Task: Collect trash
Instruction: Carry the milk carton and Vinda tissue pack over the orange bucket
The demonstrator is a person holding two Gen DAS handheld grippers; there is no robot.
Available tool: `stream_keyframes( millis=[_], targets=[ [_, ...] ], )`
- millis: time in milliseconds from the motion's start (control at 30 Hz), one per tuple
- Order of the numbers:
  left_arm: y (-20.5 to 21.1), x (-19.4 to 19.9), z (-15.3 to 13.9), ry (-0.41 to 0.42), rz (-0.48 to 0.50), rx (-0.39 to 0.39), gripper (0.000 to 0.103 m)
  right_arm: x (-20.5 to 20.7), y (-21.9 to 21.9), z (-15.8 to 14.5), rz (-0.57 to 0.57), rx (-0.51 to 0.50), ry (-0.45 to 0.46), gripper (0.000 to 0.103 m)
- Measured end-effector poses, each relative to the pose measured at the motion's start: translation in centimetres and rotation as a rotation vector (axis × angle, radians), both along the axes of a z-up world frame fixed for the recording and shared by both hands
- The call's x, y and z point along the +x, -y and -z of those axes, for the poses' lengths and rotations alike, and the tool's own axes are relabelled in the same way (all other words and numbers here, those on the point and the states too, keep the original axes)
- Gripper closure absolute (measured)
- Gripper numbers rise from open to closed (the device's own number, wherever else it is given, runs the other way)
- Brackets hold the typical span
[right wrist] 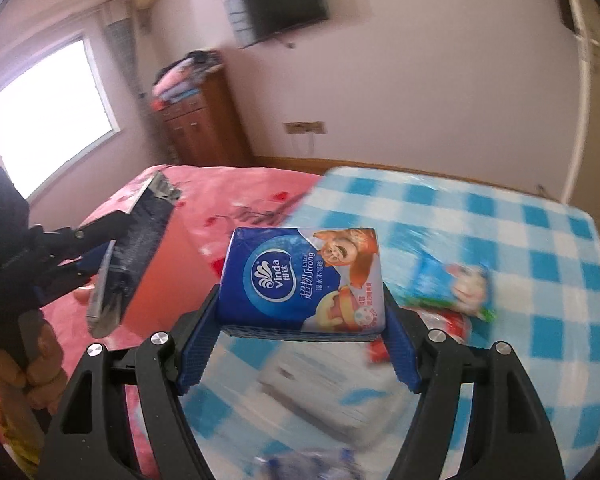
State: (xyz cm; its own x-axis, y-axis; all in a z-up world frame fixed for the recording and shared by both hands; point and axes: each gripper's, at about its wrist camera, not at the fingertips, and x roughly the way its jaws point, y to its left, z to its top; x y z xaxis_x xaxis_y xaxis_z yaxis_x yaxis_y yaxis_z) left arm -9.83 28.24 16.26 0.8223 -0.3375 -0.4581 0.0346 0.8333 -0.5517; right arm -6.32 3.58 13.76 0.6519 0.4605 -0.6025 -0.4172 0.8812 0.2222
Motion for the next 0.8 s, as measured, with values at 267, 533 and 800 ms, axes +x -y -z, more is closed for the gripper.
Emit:
stream_keyframes(
  millis=[267, 533, 800],
  targets=[
    [-6.5, -1.9, -0.9, 0.011, -0.171, 0.015, 0.05, 1.3, -8.2, -2.8, -0.183, 0.006, 0.03, 0.03],
    [-10.6, -2.1, 0.8, -0.024, -0.254, -0.006, 0.05, 2.4, -14.9, -2.7, -0.296, -0.02, 0.023, 0.03],
    [-6.3, -5.0, 1.6, 0.04, -0.077, 0.15, 0.048, 3.3, -11.4, -0.4, -0.208, -0.012, -0.031, 0.03]
  ],
)
